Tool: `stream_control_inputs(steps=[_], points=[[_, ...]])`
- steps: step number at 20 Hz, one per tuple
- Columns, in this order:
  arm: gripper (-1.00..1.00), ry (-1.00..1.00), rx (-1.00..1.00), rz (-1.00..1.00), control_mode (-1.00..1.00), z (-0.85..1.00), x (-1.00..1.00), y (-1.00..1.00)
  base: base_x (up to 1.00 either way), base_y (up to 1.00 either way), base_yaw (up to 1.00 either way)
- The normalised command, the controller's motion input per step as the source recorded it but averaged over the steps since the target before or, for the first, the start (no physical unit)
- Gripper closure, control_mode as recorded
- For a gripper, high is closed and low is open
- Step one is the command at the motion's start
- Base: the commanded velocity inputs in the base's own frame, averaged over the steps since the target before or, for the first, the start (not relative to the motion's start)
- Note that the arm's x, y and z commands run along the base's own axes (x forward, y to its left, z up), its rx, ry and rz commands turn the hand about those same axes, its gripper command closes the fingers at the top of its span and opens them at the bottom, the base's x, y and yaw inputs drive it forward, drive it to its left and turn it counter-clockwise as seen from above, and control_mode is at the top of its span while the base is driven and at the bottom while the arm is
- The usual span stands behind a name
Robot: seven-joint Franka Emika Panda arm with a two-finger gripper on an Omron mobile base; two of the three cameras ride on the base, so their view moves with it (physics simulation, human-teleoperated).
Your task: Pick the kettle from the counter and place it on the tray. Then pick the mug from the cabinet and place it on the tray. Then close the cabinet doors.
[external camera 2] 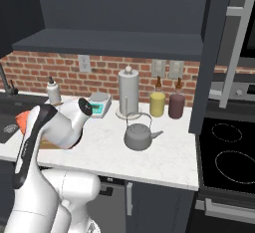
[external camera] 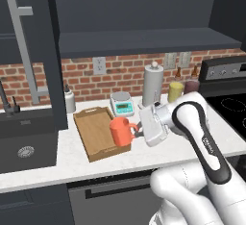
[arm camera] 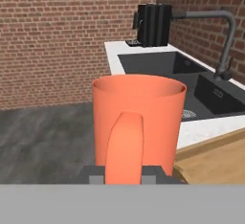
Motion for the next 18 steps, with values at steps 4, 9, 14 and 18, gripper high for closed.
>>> stream_control_inputs(steps=[4,9,14,18], points=[[1.00,0.00,0.08,0.00,-1.00,-0.07,0.39,-0.01,0.00,0.00,0.00],[1.00,0.07,0.07,0.04,-1.00,0.00,0.63,-0.01,0.00,0.00,0.00],[1.00,0.05,0.02,0.09,-1.00,-0.13,0.72,0.00,0.00,0.00,0.00],[1.00,0.00,0.00,0.13,-1.00,-0.20,0.70,0.00,0.00,0.00,0.00]])
